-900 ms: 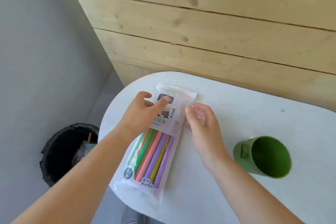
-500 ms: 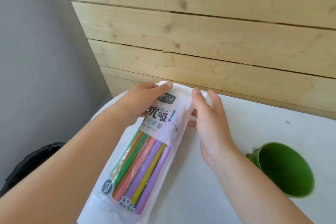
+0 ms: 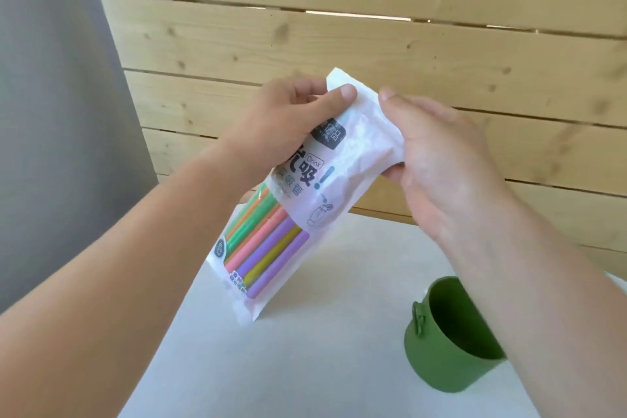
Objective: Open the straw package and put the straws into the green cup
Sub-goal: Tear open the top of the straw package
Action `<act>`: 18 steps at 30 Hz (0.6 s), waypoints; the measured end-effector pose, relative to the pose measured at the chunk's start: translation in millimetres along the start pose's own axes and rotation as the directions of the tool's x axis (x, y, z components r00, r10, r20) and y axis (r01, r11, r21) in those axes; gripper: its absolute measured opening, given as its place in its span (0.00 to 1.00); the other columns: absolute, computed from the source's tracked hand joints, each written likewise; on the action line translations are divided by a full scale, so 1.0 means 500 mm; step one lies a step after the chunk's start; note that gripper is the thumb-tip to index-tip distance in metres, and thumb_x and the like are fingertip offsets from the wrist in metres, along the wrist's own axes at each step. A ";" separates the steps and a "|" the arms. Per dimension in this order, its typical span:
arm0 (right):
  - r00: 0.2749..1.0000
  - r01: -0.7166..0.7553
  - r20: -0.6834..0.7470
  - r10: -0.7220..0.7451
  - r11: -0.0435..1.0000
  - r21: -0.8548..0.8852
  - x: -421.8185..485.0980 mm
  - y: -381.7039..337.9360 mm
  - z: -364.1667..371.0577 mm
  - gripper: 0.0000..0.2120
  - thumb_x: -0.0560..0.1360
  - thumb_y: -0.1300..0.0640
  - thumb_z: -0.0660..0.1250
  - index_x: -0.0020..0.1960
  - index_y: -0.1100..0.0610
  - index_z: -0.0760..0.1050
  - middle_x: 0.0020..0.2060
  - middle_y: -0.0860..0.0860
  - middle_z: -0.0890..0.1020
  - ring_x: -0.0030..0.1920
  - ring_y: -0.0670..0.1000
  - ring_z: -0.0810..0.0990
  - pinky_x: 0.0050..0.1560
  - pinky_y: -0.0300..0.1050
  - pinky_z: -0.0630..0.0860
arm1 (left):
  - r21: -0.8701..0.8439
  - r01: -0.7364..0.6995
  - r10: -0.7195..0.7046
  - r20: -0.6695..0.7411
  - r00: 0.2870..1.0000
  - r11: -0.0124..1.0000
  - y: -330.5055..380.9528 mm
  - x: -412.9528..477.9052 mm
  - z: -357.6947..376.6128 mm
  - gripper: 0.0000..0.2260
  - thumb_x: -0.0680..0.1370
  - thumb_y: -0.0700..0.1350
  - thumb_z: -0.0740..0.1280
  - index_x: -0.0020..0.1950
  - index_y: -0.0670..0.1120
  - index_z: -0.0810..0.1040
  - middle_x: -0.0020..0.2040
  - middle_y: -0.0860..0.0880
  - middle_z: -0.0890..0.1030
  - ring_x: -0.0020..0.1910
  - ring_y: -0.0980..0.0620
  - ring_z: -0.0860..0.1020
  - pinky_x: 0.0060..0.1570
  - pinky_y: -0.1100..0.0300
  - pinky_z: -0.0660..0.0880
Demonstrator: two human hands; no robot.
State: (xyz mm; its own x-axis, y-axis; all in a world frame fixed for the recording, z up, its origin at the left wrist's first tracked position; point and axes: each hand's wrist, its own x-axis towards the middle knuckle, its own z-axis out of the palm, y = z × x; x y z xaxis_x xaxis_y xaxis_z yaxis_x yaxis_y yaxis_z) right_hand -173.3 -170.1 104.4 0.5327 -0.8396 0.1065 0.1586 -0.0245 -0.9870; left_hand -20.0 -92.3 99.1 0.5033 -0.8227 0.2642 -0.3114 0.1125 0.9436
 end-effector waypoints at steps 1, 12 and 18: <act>0.999 0.006 0.039 -0.006 1.000 0.001 0.005 -0.015 -0.009 0.09 0.76 0.50 0.71 0.42 0.55 0.83 0.43 0.53 0.89 0.47 0.56 0.88 0.57 0.61 0.81 | -0.002 -0.036 0.036 0.000 0.999 0.999 0.011 0.003 0.005 0.08 0.81 0.53 0.73 0.48 0.49 0.86 0.39 0.52 0.88 0.36 0.53 0.85 0.36 0.63 0.79; 0.971 0.034 0.230 -0.059 0.993 0.112 -0.044 -0.046 -0.070 0.11 0.79 0.53 0.68 0.50 0.59 0.85 0.44 0.52 0.88 0.45 0.51 0.86 0.50 0.50 0.82 | 0.112 0.010 0.013 -0.202 0.979 0.994 0.077 -0.067 0.055 0.16 0.77 0.56 0.76 0.44 0.48 0.74 0.35 0.53 0.77 0.32 0.57 0.76 0.37 0.63 0.76; 0.954 0.047 0.292 -0.066 0.996 0.071 -0.150 -0.024 -0.066 0.08 0.78 0.57 0.69 0.54 0.56 0.86 0.51 0.55 0.88 0.56 0.59 0.85 0.63 0.57 0.78 | -0.176 0.138 -0.147 -0.038 0.988 0.975 0.108 -0.191 0.044 0.19 0.73 0.55 0.78 0.47 0.44 0.76 0.46 0.42 0.81 0.41 0.50 0.82 0.44 0.60 0.82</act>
State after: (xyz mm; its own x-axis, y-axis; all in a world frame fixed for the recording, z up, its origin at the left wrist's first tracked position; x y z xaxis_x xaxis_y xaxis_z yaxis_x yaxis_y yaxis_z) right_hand -242.9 -124.6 104.2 0.7404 -0.6413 0.2013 0.2423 -0.0248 -0.9699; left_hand -102.6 -19.9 120.7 0.5735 -0.8088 0.1302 -0.0924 0.0940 0.9913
